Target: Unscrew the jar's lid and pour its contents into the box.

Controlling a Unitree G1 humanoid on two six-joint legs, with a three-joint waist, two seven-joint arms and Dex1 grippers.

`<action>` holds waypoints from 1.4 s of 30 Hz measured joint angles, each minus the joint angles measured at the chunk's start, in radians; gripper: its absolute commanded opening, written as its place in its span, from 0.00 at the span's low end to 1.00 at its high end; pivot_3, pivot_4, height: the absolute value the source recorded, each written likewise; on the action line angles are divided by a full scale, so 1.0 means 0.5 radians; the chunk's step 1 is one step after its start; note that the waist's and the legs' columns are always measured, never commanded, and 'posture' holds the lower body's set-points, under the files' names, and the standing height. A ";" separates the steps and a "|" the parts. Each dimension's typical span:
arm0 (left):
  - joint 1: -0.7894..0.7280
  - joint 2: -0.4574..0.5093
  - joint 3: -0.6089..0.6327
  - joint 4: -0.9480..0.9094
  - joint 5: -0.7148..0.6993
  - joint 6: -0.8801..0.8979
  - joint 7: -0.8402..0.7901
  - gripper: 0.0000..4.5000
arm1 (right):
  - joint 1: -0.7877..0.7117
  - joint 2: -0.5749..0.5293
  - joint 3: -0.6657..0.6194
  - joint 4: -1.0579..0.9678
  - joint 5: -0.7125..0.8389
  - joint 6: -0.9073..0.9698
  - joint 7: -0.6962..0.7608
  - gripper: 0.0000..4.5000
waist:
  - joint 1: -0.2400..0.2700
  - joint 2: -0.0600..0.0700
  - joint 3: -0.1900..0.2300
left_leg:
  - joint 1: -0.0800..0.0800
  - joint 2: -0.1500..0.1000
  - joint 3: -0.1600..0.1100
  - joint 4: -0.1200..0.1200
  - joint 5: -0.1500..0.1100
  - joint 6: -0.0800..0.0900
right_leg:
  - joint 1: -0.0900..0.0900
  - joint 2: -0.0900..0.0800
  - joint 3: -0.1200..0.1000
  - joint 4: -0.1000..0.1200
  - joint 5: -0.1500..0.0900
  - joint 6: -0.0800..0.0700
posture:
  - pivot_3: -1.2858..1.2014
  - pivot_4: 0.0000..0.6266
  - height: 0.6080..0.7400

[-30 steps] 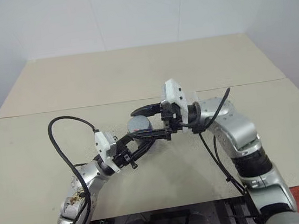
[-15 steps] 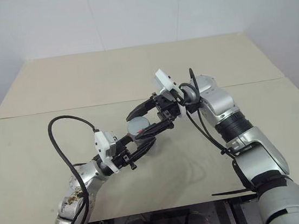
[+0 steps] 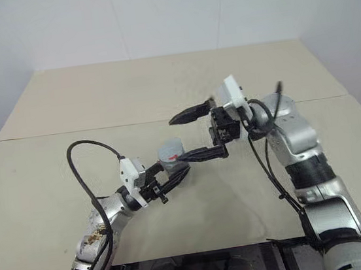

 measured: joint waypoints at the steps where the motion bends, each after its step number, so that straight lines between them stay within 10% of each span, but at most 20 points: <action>1: -0.024 -0.008 0.001 0.041 0.041 -0.026 0.032 0.44 | 0.065 0.021 -0.036 -0.114 -0.003 0.064 -0.164 0.99 | 0.001 0.000 0.000 | 0.000 0.000 0.000 0.000 0.000 0.000 | -0.001 0.000 0.000 0.000 0.000 0.000 | 0.52 0.24 1.00; 8: -0.089 -0.072 0.000 0.210 0.195 -0.163 0.157 0.44 | 0.592 0.331 0.006 -1.019 -0.327 0.567 -1.422 0.99 | -0.001 0.000 0.000 | -0.001 -0.001 0.000 -0.001 0.001 -0.003 | -0.003 0.000 0.000 0.002 0.000 0.000 | 0.52 0.24 1.00; 14: -0.123 -0.087 0.014 0.267 0.228 -0.211 0.190 0.44 | 0.760 0.620 0.248 -1.237 -0.553 0.777 -1.921 0.99 | -0.005 0.000 0.000 | 0.002 -0.002 0.000 0.001 0.003 -0.004 | -0.001 0.001 0.001 -0.001 0.000 0.000 | 0.52 0.24 1.00; 40: -0.095 -0.082 0.009 0.249 0.251 -0.217 0.207 0.44 | 0.759 0.734 0.392 -1.076 -0.805 0.806 -1.997 0.99 | -0.014 0.000 0.000 | 0.002 -0.002 -0.001 0.000 0.003 -0.003 | 0.000 0.004 0.001 0.000 0.000 0.000 | 0.52 0.24 1.00; 42: -0.095 -0.084 0.009 0.249 0.251 -0.217 0.212 0.44 | 0.759 0.735 0.391 -1.076 -0.801 0.806 -1.988 0.87 | -0.014 0.000 0.000 | 0.002 -0.002 -0.001 0.000 0.003 -0.003 | 0.000 0.004 0.001 0.000 0.000 0.000 | 0.52 0.24 1.00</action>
